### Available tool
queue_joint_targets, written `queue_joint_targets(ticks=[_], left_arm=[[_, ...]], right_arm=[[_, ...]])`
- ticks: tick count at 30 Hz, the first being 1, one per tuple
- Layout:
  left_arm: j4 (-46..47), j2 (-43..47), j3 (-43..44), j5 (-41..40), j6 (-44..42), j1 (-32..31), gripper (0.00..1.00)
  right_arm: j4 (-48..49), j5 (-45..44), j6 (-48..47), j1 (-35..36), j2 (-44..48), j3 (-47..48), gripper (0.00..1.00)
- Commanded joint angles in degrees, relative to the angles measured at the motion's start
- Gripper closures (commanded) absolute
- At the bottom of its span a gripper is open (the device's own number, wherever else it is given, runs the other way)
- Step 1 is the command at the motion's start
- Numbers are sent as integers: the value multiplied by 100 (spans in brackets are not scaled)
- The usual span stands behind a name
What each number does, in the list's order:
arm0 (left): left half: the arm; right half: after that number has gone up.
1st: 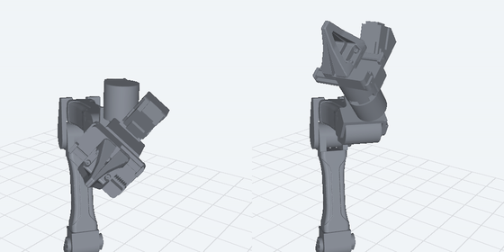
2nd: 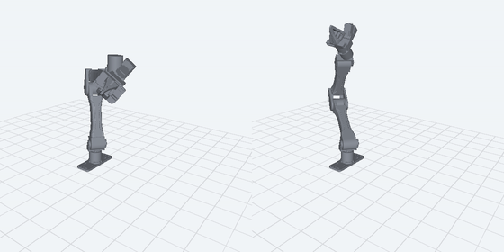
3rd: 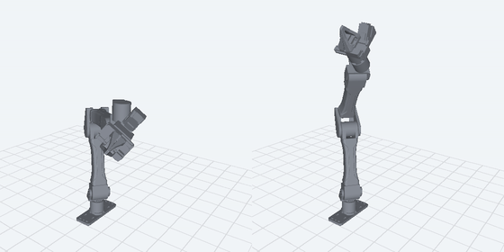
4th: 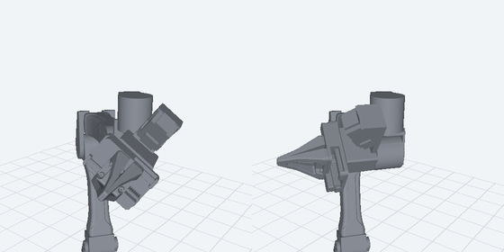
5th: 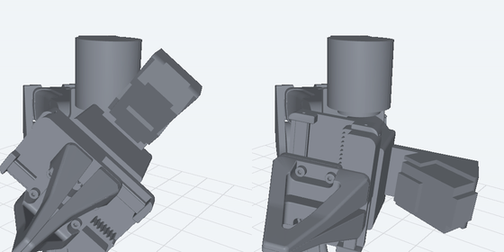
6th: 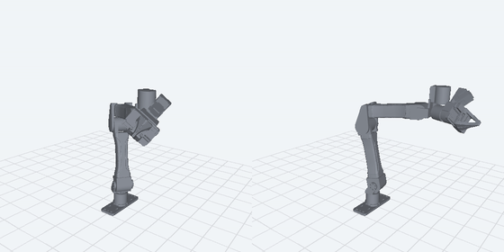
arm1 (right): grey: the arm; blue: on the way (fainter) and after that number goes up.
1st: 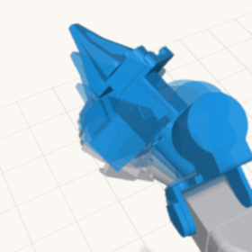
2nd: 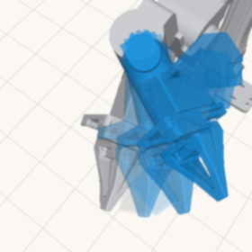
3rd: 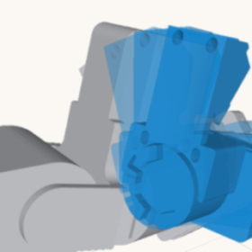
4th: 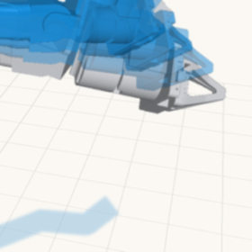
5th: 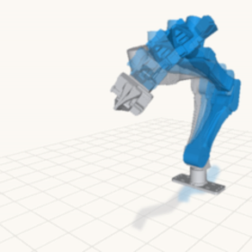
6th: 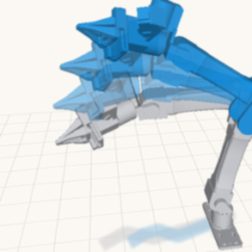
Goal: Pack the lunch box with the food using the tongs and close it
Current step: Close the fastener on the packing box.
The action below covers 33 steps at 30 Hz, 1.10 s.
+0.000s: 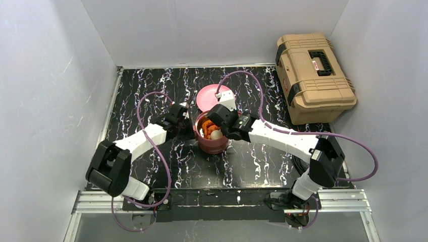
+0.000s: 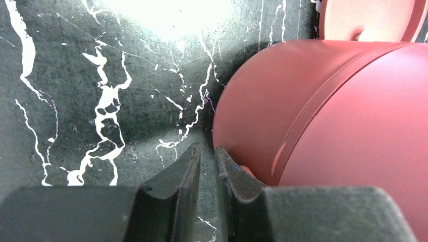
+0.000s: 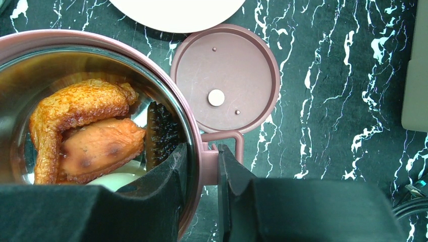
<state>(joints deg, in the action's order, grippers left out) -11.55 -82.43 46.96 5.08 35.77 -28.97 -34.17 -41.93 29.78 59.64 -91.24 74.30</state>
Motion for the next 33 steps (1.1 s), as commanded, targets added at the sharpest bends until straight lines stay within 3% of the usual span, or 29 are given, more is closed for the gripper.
queue_joint_targets(ticks=[1,6,10,18,23,30,33], left_arm=[[23,424,369,26,-72,-117,79],[-737,1020,203,-288,-218,114,66],[-1145,1593,80,-411,-315,350,59],[-2109,2267,443,-755,-719,602,50],[-2495,2358,1011,-708,-1034,608,40],[-2742,2407,1607,-522,-1375,611,35],[-2705,2438,1866,-86,-1466,554,36]], right_arm=[[-282,502,-189,259,-184,-4,99],[-360,347,-132,259,-120,43,98],[-454,324,-78,259,-112,137,92],[-613,149,-74,259,112,357,76],[-711,27,-89,259,353,477,61],[-885,-142,-191,260,632,565,45],[-982,-366,-207,255,853,576,42]])
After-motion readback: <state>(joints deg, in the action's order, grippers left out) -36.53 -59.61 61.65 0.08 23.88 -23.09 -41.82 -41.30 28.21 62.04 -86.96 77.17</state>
